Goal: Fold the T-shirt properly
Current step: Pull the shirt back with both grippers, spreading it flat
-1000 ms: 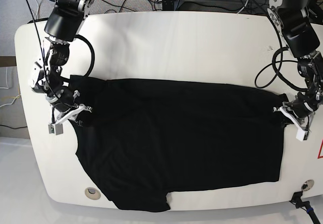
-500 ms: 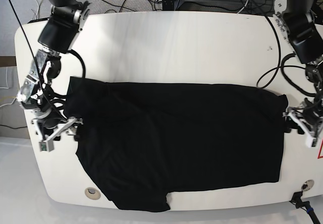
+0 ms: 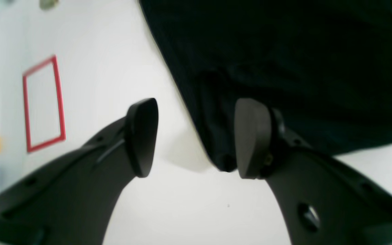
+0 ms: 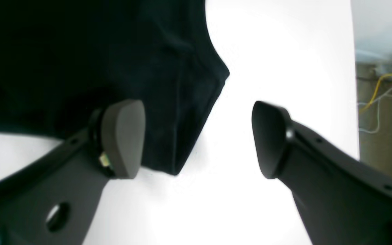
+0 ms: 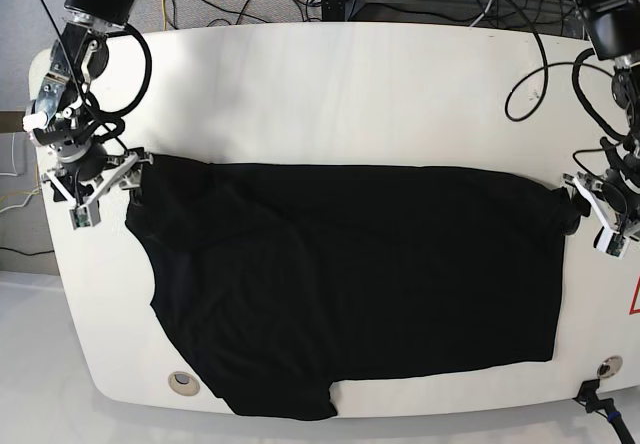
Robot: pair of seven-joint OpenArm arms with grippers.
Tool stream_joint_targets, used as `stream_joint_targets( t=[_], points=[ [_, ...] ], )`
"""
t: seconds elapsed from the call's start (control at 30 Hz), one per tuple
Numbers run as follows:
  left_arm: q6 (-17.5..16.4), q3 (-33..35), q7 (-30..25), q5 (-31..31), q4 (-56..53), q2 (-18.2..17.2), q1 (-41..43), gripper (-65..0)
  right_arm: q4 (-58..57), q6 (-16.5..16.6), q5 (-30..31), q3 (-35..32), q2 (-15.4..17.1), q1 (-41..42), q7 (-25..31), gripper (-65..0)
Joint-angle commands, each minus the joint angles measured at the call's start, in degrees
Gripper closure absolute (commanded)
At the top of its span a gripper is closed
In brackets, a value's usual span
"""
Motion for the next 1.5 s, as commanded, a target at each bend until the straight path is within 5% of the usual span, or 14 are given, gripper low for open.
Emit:
stream_joint_targets(
  t=[0.0,0.8,0.93,1.23,1.47],
  points=[
    [0.01,-0.37,-0.83,-0.53,2.92,-0.96,1.05,-33.9,0.27,-0.18,0.57,0.22,0.82,-0.79,3.52,-47.0],
    [0.01,-0.55,-0.83,-0.26,4.06,1.33,4.47,-33.9,-16.87,0.35,0.74,-3.38,-1.65,-0.96,12.40,-46.8],
    [0.01,-0.55,-0.83,-0.26,4.06,1.41,4.47,-33.9,-16.87,0.35,0.65,-3.21,-2.70,-1.05,12.40,-37.1],
    [0.01,-2.31,-2.94,-0.35,-5.25,1.41,2.19,-33.9,-16.96,0.35,0.65,-3.21,-2.97,-1.05,12.49,-0.3],
    [0.01,-2.31,-5.93,-0.35,-14.48,1.41,-1.50,-33.9,-16.96,0.35,0.65,-3.30,-3.05,-1.32,12.49,0.0]
  ],
)
